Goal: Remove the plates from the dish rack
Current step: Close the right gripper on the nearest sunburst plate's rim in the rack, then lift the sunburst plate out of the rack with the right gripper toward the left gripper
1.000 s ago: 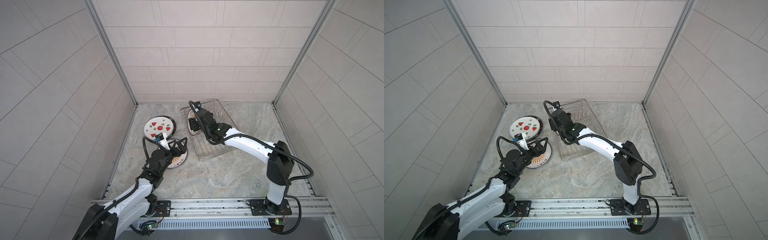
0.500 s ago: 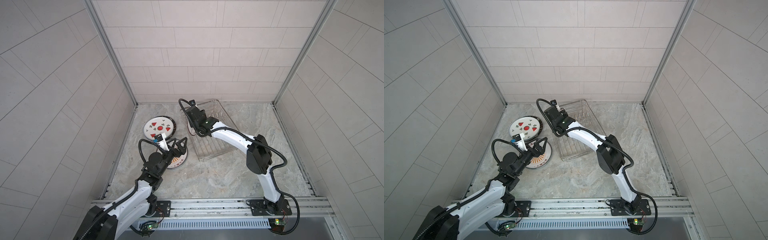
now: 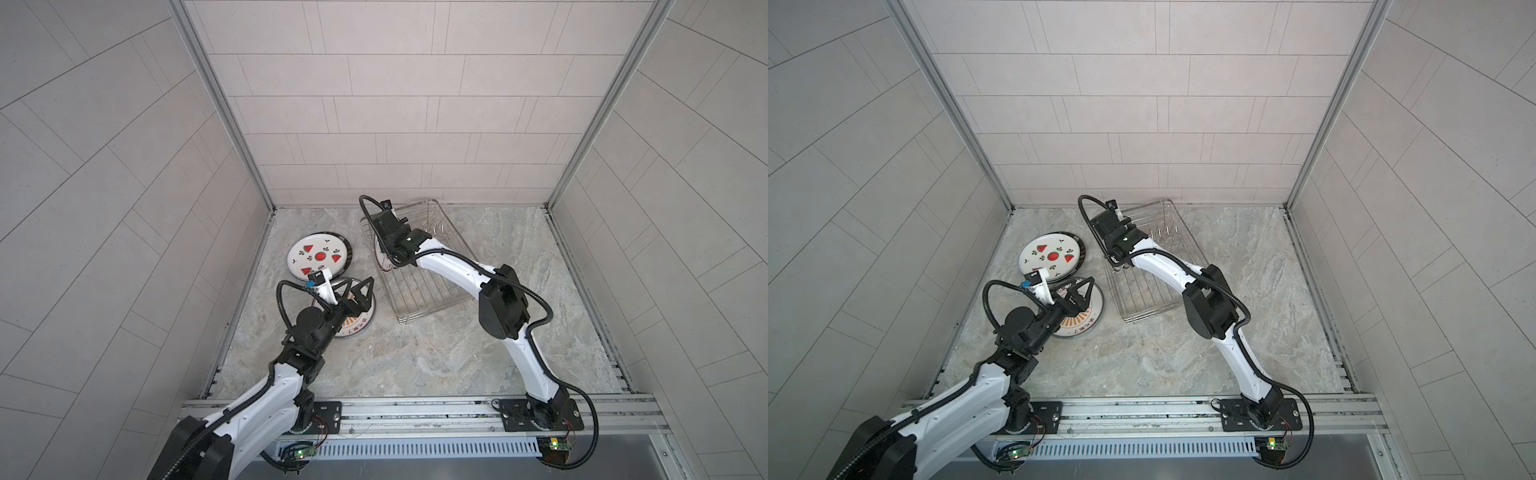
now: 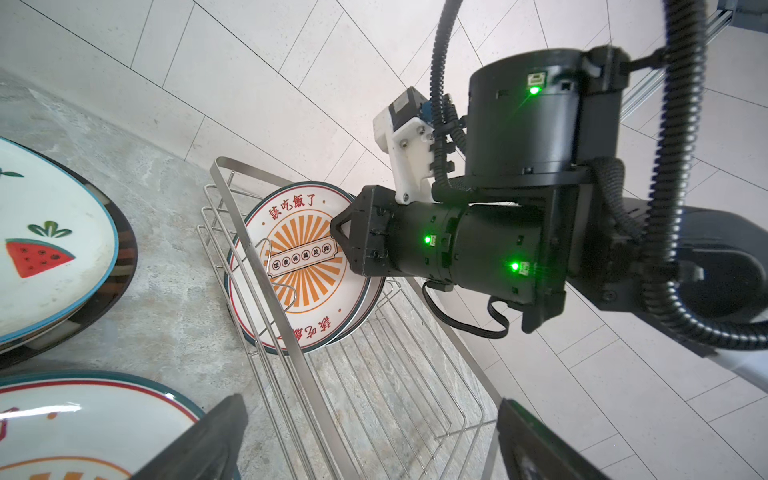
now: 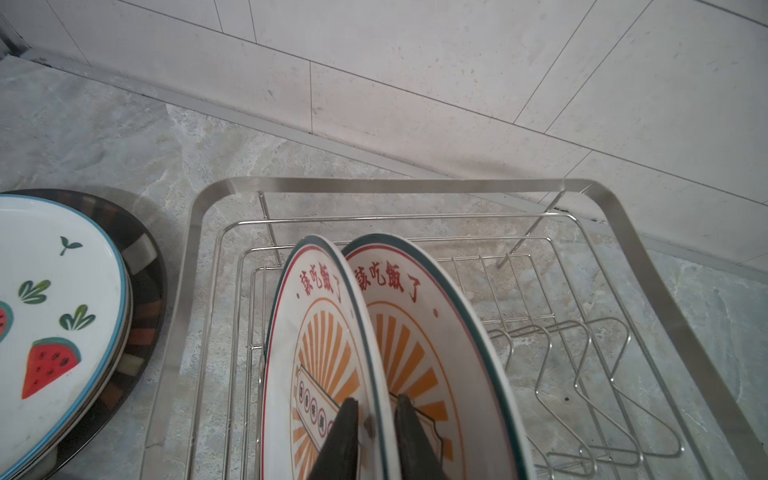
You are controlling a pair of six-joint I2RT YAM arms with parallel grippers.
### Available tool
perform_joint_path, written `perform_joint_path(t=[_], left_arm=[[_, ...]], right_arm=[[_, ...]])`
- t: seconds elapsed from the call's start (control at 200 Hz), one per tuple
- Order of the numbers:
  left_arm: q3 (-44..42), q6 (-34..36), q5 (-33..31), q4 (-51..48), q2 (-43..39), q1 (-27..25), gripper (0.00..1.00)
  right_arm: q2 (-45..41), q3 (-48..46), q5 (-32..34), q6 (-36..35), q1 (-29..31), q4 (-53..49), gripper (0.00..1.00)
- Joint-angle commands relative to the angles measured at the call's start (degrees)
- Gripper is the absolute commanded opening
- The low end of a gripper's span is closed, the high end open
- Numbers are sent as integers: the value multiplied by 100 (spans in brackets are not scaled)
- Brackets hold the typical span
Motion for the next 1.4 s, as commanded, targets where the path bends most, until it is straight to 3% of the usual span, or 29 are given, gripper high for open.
perform_joint_path(t=[0.0,0.18,0.37,0.806,1.126,1.396], left_arm=[[-105,22,-13,52,-86,-3,100],[-185,1,-86,22,-231,-2,100],[-245,46,-519,-118,-301,0,100],[-223,38,-340,-124,-318,0,100],[-192,-33,-139,-89,-351,-2,100],[-222,-121,13,-80,-364,-3,100]], right_arm=[[205,342,428,159,33,-396,18],[319,452,582,170,50,-378,9],[236,551,878,-11,138,-382,9],[-643,368,1318,-652,336,-137,6],[-1943,-1184,1160,-830,436,880,5],[-3862,-3443,94,-649,413,1994,5]])
